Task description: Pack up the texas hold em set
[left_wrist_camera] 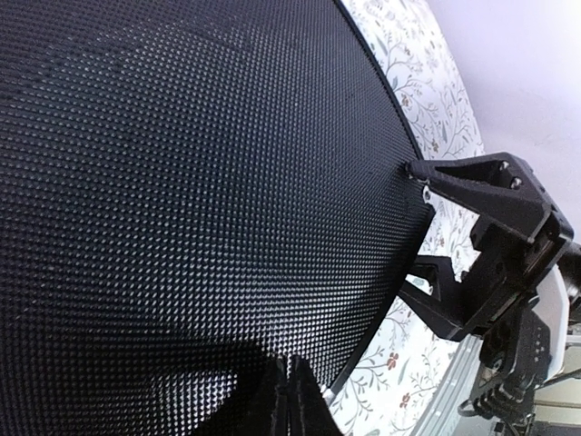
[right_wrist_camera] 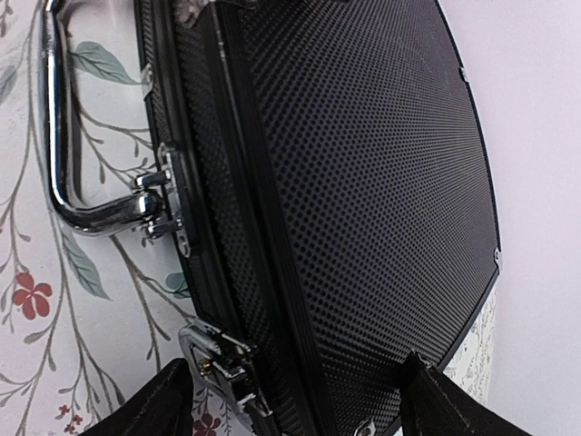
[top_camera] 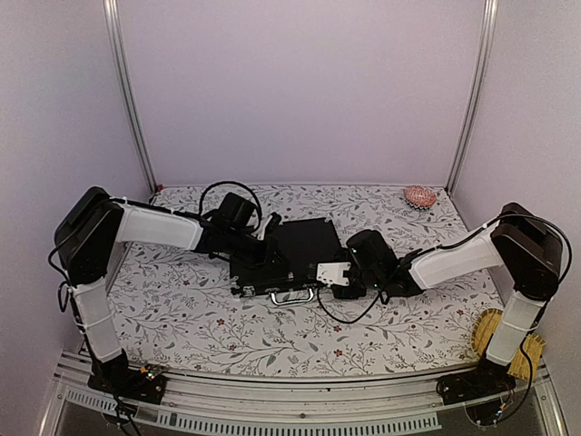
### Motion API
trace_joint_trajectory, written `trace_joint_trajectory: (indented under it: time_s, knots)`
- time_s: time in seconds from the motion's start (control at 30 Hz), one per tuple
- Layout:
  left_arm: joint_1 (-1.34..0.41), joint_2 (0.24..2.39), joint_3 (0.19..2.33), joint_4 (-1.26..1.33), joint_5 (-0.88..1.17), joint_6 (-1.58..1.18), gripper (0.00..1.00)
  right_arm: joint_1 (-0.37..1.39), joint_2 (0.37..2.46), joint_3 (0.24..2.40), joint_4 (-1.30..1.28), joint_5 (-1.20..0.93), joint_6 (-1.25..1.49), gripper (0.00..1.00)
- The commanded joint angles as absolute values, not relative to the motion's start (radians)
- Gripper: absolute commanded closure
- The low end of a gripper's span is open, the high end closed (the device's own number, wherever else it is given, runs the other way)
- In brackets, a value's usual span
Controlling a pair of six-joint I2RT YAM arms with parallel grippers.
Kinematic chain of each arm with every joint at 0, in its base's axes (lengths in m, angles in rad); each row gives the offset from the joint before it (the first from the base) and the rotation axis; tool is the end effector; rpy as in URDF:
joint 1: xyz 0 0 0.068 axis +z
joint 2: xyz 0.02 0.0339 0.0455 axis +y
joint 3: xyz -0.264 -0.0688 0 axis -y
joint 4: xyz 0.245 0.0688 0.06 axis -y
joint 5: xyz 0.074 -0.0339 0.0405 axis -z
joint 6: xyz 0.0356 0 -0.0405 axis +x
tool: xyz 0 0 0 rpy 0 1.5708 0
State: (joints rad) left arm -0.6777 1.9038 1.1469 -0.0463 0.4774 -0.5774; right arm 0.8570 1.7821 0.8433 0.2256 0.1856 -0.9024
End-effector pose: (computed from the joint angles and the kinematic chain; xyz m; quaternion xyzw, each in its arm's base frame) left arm 0.3005 -0.2629 0.1624 0.1336 0.8954 -0.3911 0.1658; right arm 0.2347 0.2610 0.1381 -0.6732 0.6069 -0.0937 0.4120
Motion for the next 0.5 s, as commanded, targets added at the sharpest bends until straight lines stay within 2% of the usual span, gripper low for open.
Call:
trace_joint_trajectory:
  time_s: [0.0, 0.1, 0.2, 0.23, 0.37, 0.47]
  knots:
    - [-0.682, 1.777, 1.124, -0.132, 0.383, -0.529, 0.87, 0.852, 1.717, 0.867, 0.035, 0.094, -0.821, 0.19]
    - [-0.687, 1.659, 1.115, -0.198, 0.292, -0.447, 0.68, 0.852, 1.666, 0.936, -0.073, 0.02, -0.782, 0.13]
    - [-0.688, 1.564, 1.081, -0.293, 0.181, -0.373, 0.55, 0.852, 1.64, 1.001, -0.164, -0.033, -0.75, 0.11]
    - [-0.687, 1.541, 1.065, -0.323, 0.147, -0.35, 0.54, 0.852, 1.638, 1.022, -0.178, -0.041, -0.739, 0.11]
    - [-0.688, 1.497, 1.009, -0.425, 0.096, -0.298, 0.57, 0.85, 1.666, 1.103, -0.204, -0.075, -0.666, 0.11]
    - [-0.699, 1.458, 0.968, -0.442, 0.123, -0.288, 0.71, 0.841, 1.721, 1.176, -0.233, -0.122, -0.615, 0.13]
